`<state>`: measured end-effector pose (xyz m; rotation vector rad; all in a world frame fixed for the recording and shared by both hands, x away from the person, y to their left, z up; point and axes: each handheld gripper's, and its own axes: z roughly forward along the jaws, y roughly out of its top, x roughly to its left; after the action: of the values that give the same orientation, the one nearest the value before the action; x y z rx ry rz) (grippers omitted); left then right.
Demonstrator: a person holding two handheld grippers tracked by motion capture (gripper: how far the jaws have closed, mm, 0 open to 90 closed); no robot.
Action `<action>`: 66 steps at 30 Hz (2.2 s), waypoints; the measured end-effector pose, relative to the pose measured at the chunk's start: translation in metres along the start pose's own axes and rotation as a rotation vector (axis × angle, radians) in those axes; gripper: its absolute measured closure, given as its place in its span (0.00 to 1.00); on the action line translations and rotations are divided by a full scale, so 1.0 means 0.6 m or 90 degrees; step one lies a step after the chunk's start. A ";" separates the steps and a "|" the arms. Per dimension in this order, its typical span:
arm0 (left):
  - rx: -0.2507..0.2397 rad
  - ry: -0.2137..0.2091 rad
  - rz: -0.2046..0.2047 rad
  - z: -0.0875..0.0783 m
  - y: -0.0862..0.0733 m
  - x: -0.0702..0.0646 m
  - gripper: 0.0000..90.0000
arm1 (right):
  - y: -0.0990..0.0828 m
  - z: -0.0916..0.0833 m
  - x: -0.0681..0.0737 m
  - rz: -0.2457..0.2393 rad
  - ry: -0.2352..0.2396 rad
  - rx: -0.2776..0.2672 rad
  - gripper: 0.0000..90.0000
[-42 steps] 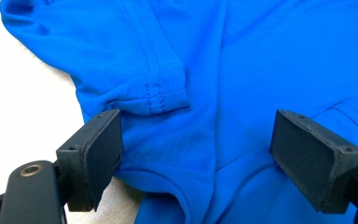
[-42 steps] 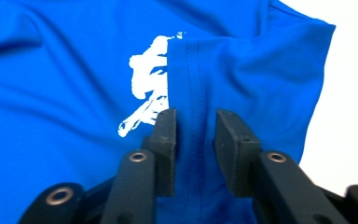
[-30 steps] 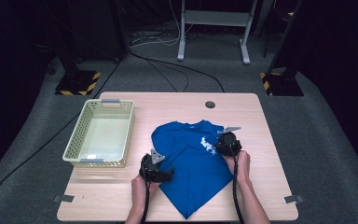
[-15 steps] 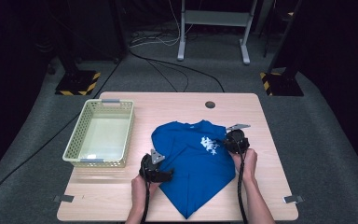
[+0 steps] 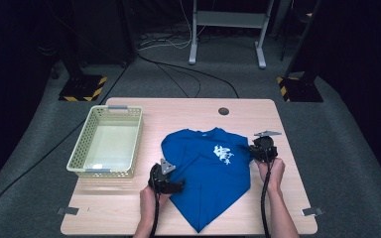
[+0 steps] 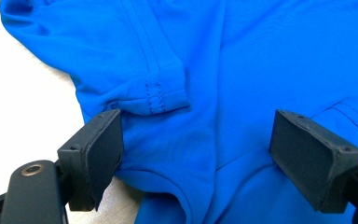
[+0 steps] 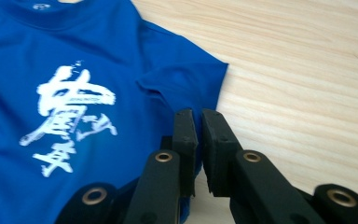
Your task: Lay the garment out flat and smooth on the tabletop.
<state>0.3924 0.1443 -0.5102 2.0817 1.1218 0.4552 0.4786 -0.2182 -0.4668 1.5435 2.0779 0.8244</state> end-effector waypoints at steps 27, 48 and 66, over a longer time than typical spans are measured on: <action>0.000 -0.002 0.001 0.000 0.000 0.000 0.20 | -0.036 -0.017 -0.068 0.038 -0.047 -0.002 0.61; -0.001 -0.006 0.005 -0.001 0.000 0.000 0.23 | 0.012 0.058 0.002 -0.015 -0.047 0.047 0.54; -0.001 -0.006 0.008 -0.001 0.000 0.000 0.23 | 0.010 0.051 -0.024 0.012 -0.066 0.039 0.92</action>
<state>0.3917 0.1446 -0.5097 2.0889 1.1038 0.4508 0.5070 -0.2246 -0.4857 1.6051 2.0341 0.6775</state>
